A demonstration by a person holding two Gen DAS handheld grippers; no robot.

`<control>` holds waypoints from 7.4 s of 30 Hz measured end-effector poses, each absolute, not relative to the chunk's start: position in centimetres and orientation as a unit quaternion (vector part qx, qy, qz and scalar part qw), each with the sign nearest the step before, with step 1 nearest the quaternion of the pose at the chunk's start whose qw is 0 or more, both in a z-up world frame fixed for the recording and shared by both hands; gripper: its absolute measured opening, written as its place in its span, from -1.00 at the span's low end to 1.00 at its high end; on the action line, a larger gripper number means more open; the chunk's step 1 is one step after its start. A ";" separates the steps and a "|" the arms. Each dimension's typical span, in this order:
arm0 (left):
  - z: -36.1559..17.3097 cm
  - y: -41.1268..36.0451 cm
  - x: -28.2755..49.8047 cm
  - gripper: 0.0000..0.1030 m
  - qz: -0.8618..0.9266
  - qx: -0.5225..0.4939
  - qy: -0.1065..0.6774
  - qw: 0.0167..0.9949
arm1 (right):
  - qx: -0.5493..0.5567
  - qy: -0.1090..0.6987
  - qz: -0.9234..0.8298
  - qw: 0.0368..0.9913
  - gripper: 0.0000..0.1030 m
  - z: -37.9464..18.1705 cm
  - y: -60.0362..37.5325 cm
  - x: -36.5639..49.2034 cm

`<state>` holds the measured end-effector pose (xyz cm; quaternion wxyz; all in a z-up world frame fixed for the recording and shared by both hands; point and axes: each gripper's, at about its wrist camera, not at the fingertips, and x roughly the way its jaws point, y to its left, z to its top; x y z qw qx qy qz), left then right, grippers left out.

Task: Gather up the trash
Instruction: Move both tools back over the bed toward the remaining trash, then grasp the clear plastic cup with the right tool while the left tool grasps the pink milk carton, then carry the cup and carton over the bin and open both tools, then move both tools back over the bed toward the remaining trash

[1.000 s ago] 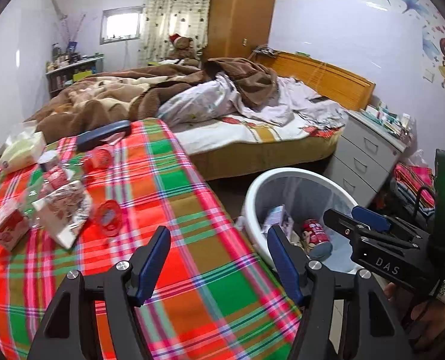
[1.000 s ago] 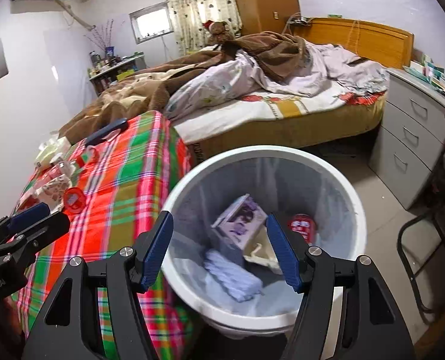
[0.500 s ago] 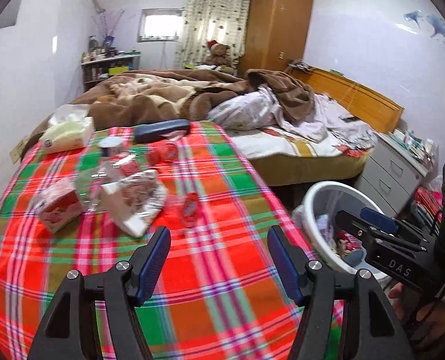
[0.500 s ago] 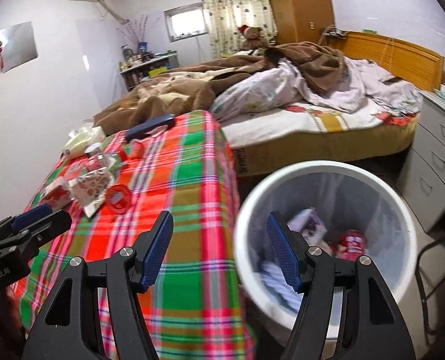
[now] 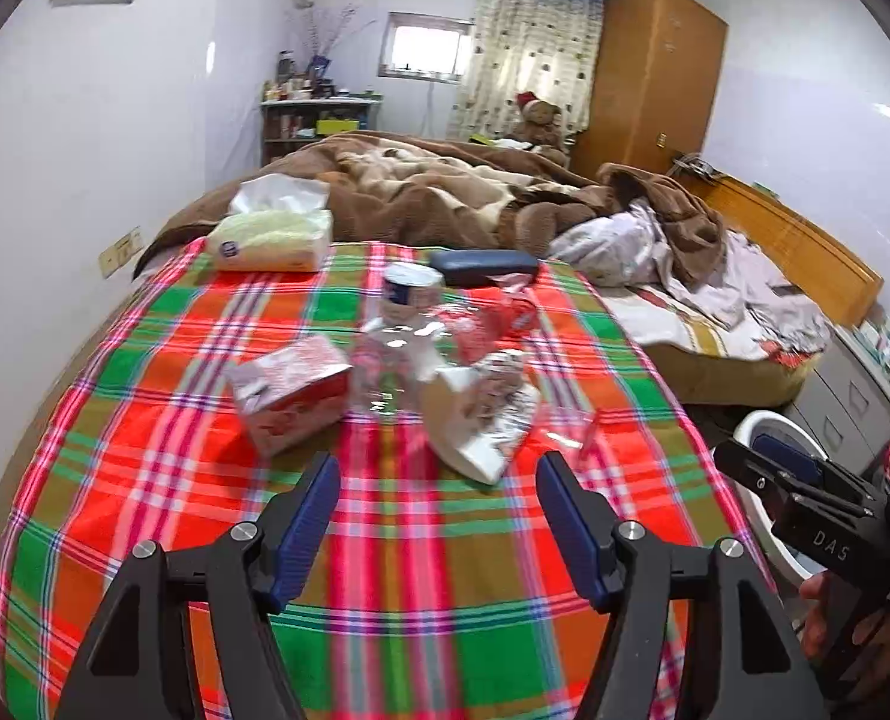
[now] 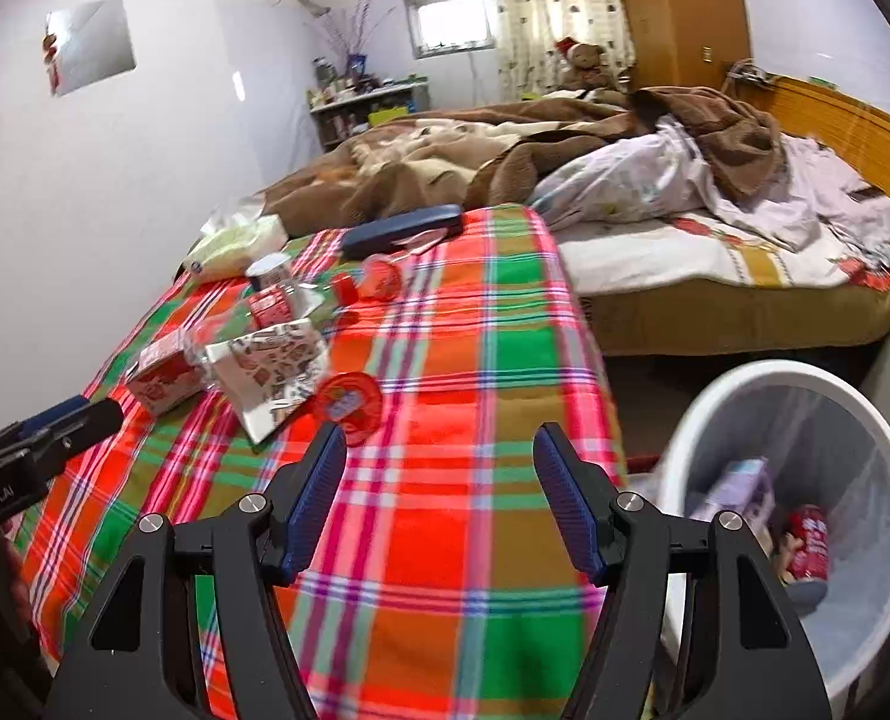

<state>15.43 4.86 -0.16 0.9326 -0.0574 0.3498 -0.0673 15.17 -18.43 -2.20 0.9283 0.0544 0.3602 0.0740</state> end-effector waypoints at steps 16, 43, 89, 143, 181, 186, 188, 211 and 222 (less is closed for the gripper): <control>-2.2 12.3 20.7 0.40 -0.015 -0.057 0.374 0.926 | 0.010 0.403 0.111 0.908 0.32 -4.2 -13.5 19.9; -5.8 11.3 26.7 0.08 -0.097 -0.011 0.423 0.901 | -0.016 0.441 0.087 0.893 0.32 -6.2 -13.0 22.4; -4.9 9.2 24.1 -0.23 -0.080 -0.027 0.414 0.906 | 0.009 0.423 0.088 0.902 -0.12 -5.5 -13.8 20.2; -0.8 -22.5 14.0 -0.23 -0.321 0.062 0.367 0.871 | 0.090 0.367 -0.124 0.918 -0.12 -3.0 -35.4 9.7; -2.6 -24.4 13.5 0.12 -0.319 0.069 0.381 0.865 | 0.104 0.387 -0.125 0.908 0.18 -4.7 -36.9 8.9; -1.9 -23.0 13.1 0.12 -0.307 0.064 0.373 0.873 | 0.102 0.382 -0.119 0.911 0.18 -4.3 -36.1 9.0; -1.6 -22.4 13.0 0.12 -0.305 0.062 0.370 0.876 | 0.101 0.378 -0.116 0.913 0.18 -4.0 -35.7 9.0; 0.2 -10.4 12.9 0.17 -0.198 0.029 0.341 0.918 | 0.076 0.357 -0.047 0.930 0.18 -2.6 -28.3 10.7; 0.3 -2.5 13.9 0.20 -0.125 0.000 0.338 0.933 | 0.055 0.365 0.006 0.929 0.18 -2.6 -23.2 12.5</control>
